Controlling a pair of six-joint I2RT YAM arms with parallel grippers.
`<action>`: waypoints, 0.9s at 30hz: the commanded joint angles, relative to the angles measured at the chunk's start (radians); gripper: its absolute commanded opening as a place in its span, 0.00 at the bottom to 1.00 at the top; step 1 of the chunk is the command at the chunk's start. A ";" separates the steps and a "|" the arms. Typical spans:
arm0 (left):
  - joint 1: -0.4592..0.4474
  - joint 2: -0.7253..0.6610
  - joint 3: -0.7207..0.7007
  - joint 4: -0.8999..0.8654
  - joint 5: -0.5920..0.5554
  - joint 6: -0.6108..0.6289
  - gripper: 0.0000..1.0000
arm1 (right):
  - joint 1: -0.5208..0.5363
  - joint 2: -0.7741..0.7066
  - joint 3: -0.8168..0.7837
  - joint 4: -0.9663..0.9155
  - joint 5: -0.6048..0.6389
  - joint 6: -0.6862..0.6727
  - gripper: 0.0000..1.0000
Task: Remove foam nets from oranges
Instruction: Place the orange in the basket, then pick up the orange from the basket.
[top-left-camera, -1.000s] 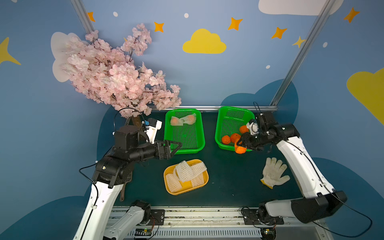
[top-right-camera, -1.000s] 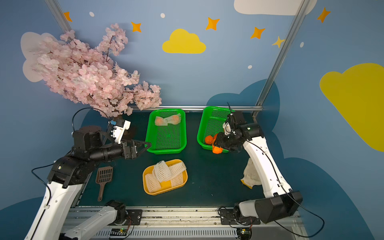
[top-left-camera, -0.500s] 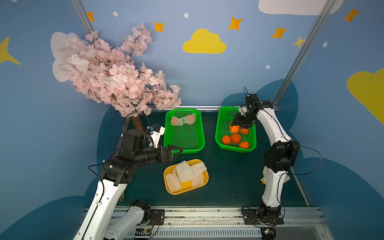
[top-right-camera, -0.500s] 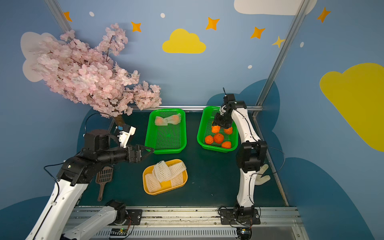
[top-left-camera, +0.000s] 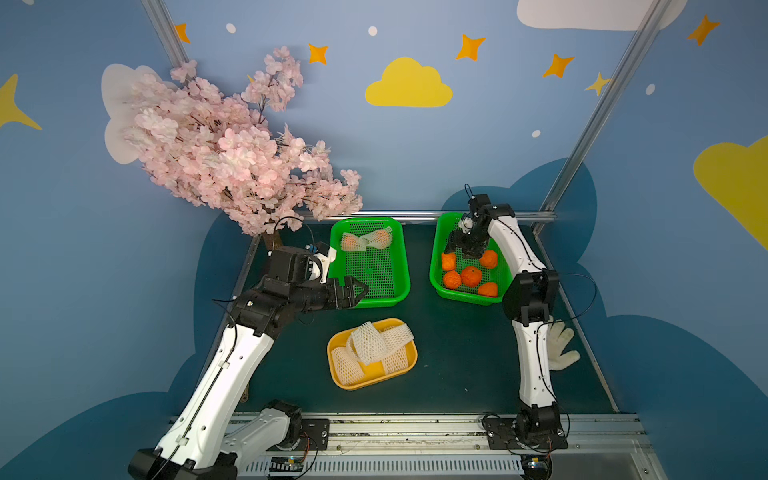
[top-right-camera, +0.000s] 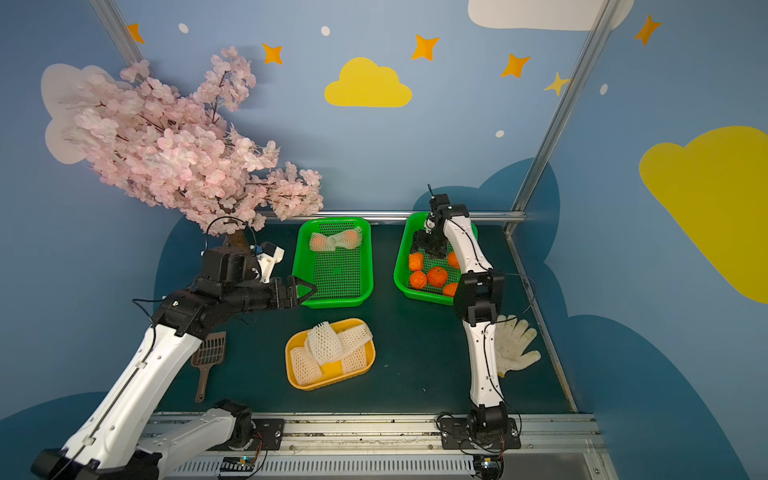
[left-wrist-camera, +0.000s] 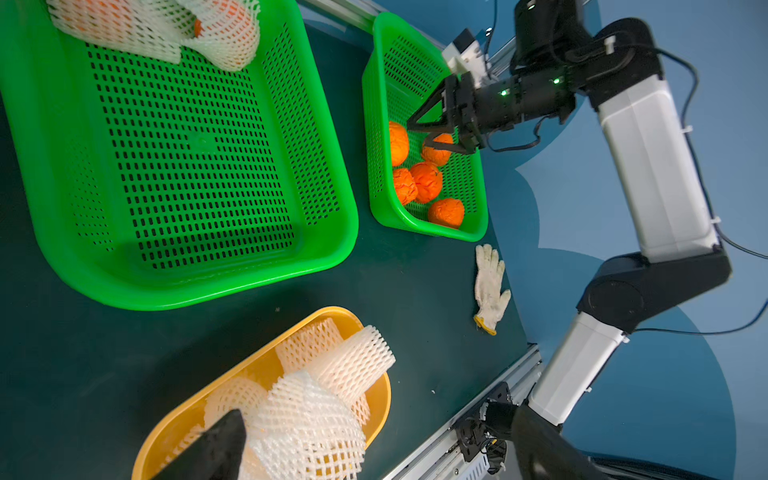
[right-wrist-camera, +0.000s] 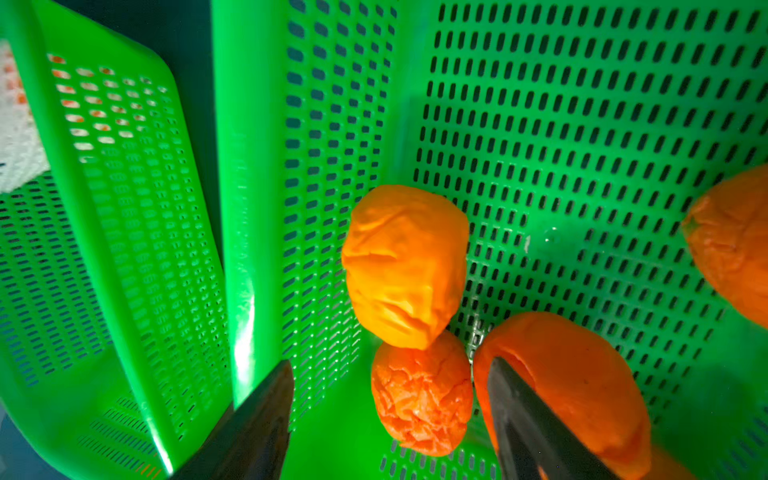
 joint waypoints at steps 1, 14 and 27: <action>-0.002 0.044 0.022 0.102 -0.018 -0.041 0.99 | -0.004 -0.090 0.021 -0.027 -0.042 -0.007 0.77; 0.057 0.444 0.259 0.109 -0.125 -0.126 0.99 | 0.104 -0.764 -0.470 -0.043 -0.050 -0.043 0.82; 0.052 0.722 0.397 0.234 -0.142 -0.303 0.99 | 0.266 -1.481 -1.222 0.078 -0.114 0.109 0.82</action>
